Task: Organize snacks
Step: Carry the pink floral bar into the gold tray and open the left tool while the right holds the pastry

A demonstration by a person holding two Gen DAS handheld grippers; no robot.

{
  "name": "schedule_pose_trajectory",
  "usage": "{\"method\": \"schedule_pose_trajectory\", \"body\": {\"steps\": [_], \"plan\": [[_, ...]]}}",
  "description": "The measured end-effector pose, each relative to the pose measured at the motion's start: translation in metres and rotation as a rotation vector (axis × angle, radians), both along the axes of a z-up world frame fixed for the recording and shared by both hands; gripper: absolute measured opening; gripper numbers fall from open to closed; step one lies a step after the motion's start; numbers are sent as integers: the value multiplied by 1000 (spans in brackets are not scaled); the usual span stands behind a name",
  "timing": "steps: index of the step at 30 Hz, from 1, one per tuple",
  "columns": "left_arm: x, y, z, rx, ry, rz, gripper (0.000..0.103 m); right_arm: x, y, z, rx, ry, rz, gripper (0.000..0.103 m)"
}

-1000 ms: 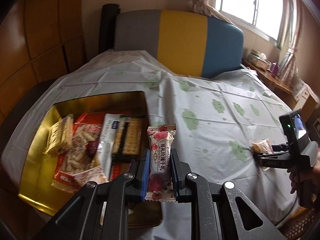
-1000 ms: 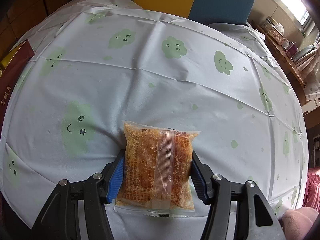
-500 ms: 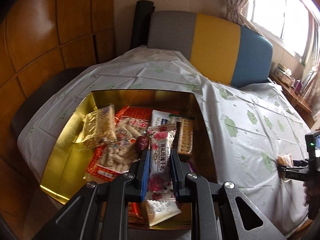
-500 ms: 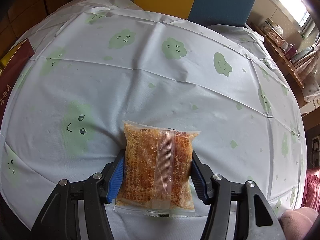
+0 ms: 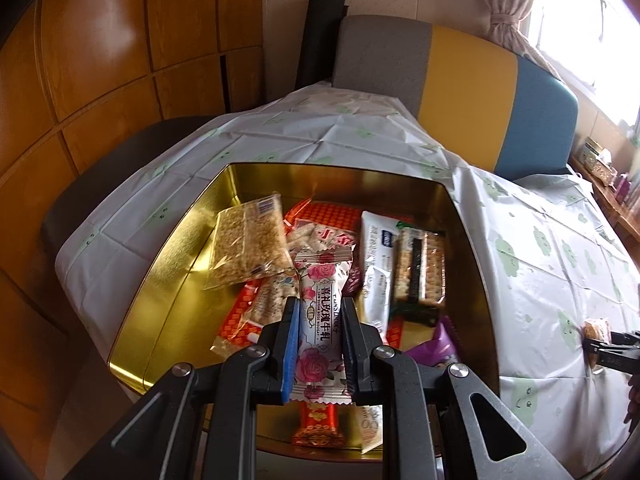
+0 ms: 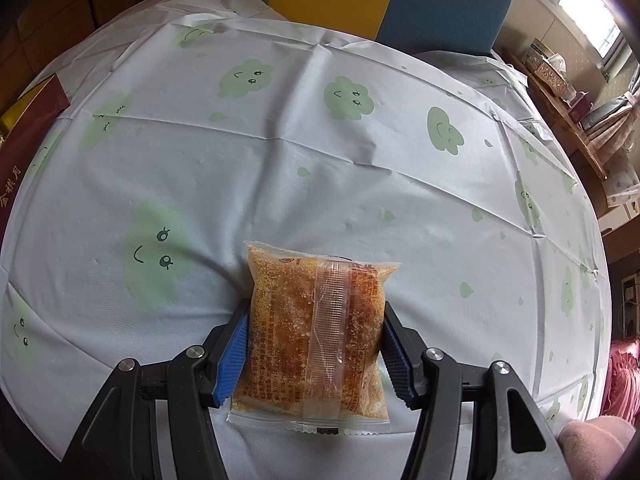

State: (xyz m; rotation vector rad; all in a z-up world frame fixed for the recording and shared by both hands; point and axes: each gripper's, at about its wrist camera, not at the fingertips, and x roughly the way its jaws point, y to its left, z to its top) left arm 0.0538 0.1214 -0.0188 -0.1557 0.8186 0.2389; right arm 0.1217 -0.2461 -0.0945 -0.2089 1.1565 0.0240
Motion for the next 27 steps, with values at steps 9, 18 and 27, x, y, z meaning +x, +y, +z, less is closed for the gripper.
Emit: {"method": "schedule_pose_trajectory", "body": {"steps": [9, 18, 27], "plan": [[-1, 51, -2, -100, 14, 103, 20, -1, 1, 0, 0, -1, -2, 61], [1, 73, -20, -266, 37, 61, 21, -1, 1, 1, 0, -1, -2, 61], [8, 58, -37, -200, 95, 74, 26, -1, 0, 0, -3, -2, -3, 61]]}}
